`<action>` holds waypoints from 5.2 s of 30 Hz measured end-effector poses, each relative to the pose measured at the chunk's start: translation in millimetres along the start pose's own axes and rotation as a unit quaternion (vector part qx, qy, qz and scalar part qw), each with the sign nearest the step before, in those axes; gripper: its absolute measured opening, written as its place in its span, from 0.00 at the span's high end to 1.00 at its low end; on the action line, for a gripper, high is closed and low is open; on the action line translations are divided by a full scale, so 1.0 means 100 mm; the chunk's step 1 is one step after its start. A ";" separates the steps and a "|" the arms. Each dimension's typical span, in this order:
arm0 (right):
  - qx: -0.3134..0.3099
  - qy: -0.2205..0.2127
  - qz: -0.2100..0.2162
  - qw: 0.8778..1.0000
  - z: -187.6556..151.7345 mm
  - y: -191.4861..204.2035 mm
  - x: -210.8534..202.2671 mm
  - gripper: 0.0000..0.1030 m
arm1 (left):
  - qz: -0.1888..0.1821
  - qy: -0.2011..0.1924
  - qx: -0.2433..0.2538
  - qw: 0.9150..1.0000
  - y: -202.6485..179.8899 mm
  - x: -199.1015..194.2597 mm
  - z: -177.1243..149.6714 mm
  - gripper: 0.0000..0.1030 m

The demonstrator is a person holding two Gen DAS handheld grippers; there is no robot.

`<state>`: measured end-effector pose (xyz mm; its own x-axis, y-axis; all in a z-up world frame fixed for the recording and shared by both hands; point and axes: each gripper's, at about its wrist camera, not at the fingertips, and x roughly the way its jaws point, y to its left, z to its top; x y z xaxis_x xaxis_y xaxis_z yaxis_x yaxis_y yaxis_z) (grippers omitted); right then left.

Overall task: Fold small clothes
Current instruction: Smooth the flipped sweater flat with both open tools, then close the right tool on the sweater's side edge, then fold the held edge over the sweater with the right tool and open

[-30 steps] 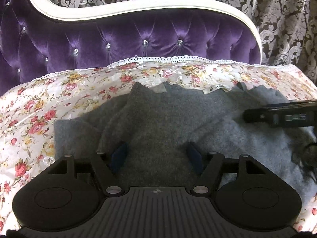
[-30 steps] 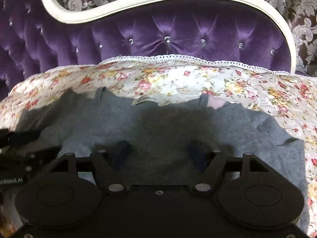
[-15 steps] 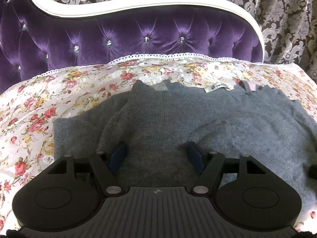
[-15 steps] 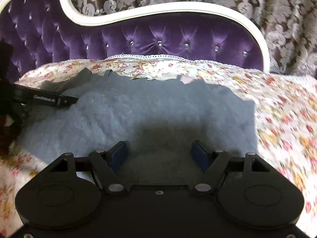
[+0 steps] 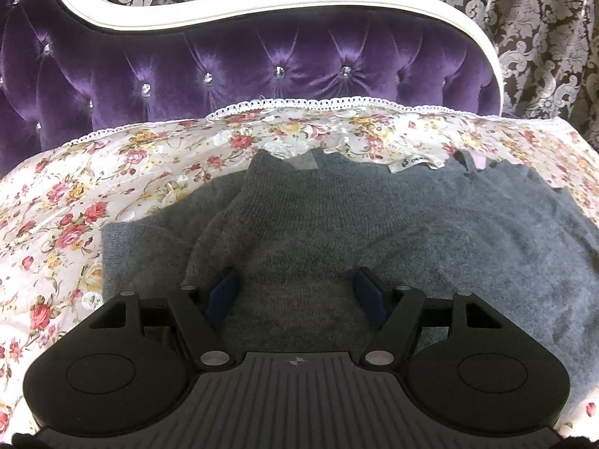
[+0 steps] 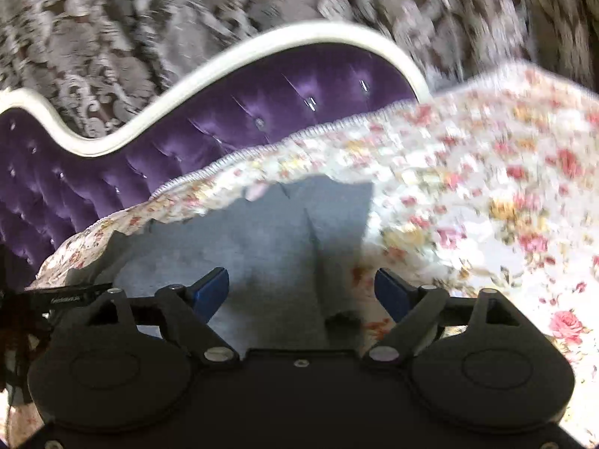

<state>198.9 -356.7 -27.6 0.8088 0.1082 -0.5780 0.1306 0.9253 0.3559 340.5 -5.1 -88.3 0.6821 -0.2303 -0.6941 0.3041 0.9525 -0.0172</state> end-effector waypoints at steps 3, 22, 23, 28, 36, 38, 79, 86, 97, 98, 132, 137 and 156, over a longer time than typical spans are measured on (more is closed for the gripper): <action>0.033 0.039 0.022 0.998 -0.03 -0.15 0.15 0.13 | 0.001 0.005 0.000 1.000 0.01 0.01 0.03 0.33; -0.054 0.035 0.012 0.998 -0.18 0.06 0.20 0.00 | -0.024 0.081 -0.007 0.996 -0.71 0.09 0.51 0.35; -0.052 0.034 0.015 0.998 -0.18 0.05 0.21 0.00 | -0.019 0.092 -0.003 0.996 -0.76 0.18 0.45 0.33; -0.047 0.033 0.028 0.998 -0.16 0.01 0.21 0.00 | -0.006 0.078 0.008 0.997 -0.81 0.23 0.39 0.25; -0.051 0.038 0.029 0.998 -0.13 0.02 0.25 0.00 | -0.007 0.087 -0.016 0.996 -0.80 0.10 0.46 0.32; -0.048 0.038 0.033 0.998 -0.12 0.01 0.24 0.00 | -0.019 0.078 -0.023 0.997 -0.81 -0.05 0.40 0.33; 0.167 0.157 0.204 0.952 0.20 -0.41 0.78 0.59 | -0.028 0.082 -0.009 0.996 -0.84 -0.15 0.00 0.25; 0.167 0.161 0.171 0.958 0.18 -0.39 0.77 0.73 | -0.040 0.057 -0.011 0.997 -0.79 -0.26 -0.01 0.31; 0.041 0.166 0.051 0.984 0.36 0.16 0.67 0.73 | 0.056 0.008 -0.094 0.994 0.01 -1.08 -0.38 0.39; 0.036 0.166 0.044 0.985 0.36 0.20 0.67 0.73 | 0.067 0.006 -0.099 0.993 0.08 -1.13 -0.45 0.39; -0.273 0.167 0.161 0.934 -0.35 3.28 1.01 0.53 | 0.049 -0.029 -0.226 0.972 0.99 -1.27 -0.99 0.39; -0.221 0.115 0.251 0.935 -0.12 3.15 0.67 0.52 | 0.052 -0.029 -0.223 0.973 0.96 -1.29 -1.01 0.39; -0.275 0.142 0.097 0.946 -0.06 2.83 1.06 0.50 | 0.049 -0.046 -0.216 0.974 0.94 -1.33 -0.99 0.39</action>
<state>318.1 -80.9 7.0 0.5909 0.3165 -0.7421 -0.3854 0.9188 0.0851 212.6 134.5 -69.2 0.7566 -0.1312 -0.6406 -0.0611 0.9612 -0.2691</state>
